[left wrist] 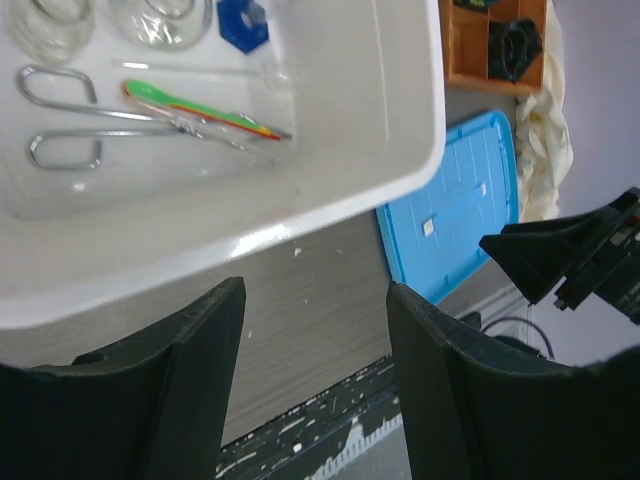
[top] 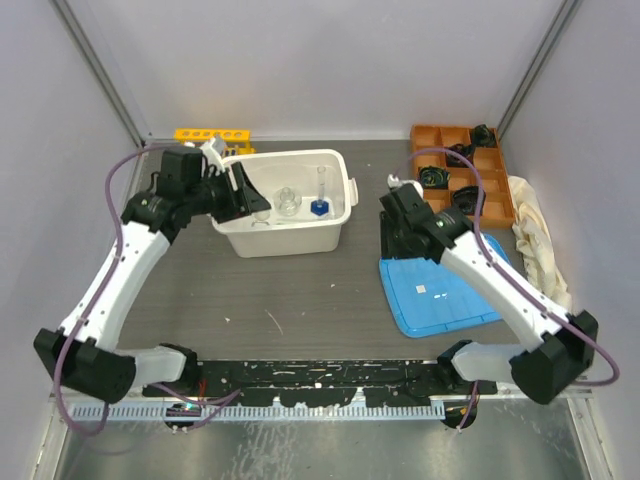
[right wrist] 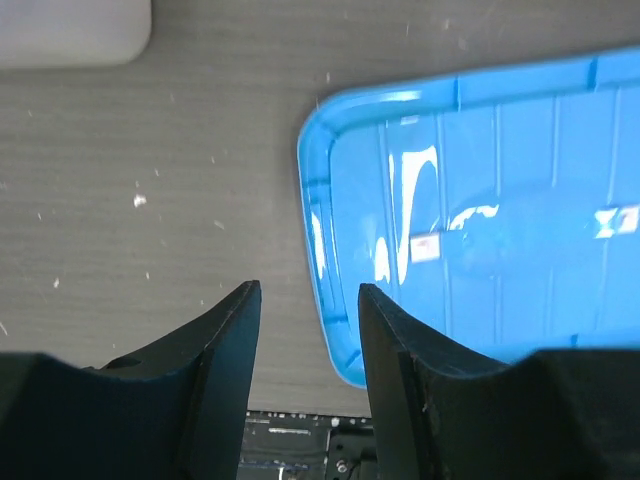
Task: Organize the chemistry lab equipment
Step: Pick up the storage box lid at the center of the board.
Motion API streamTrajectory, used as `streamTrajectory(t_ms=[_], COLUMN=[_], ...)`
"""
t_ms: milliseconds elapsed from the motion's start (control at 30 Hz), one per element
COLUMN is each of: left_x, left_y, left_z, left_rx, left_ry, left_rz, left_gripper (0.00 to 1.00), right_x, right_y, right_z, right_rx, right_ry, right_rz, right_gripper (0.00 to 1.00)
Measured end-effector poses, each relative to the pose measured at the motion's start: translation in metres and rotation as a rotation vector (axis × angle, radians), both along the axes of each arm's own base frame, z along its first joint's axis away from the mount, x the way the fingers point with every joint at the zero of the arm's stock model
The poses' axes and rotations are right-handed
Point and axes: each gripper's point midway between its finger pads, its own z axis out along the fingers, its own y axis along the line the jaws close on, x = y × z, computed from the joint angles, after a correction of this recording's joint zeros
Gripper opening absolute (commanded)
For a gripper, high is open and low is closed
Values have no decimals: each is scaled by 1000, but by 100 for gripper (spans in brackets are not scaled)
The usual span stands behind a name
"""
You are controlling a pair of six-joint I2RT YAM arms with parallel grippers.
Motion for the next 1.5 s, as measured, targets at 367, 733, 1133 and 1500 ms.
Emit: streamTrajectory(t_ms=[367,733,1133,1500], left_x=[-115,-124,-120,-125], left_y=[-45,-65,-71,-67], left_z=[-52,-100,-106,-120], left_rx=[23,32,19,19], left_ry=[-42,28,8,33], left_rz=[-235,-234,-237,-228], left_gripper=[60,60,60,60], right_x=[-80,-45,-45,-39], right_y=[-21,3,5,13], right_z=[-105,-114,-151,-163], right_rx=[153,195,150,153], right_ry=[55,-6,62,72], right_rz=[-42,-46,-28,-3], right_gripper=[48,50,35,1])
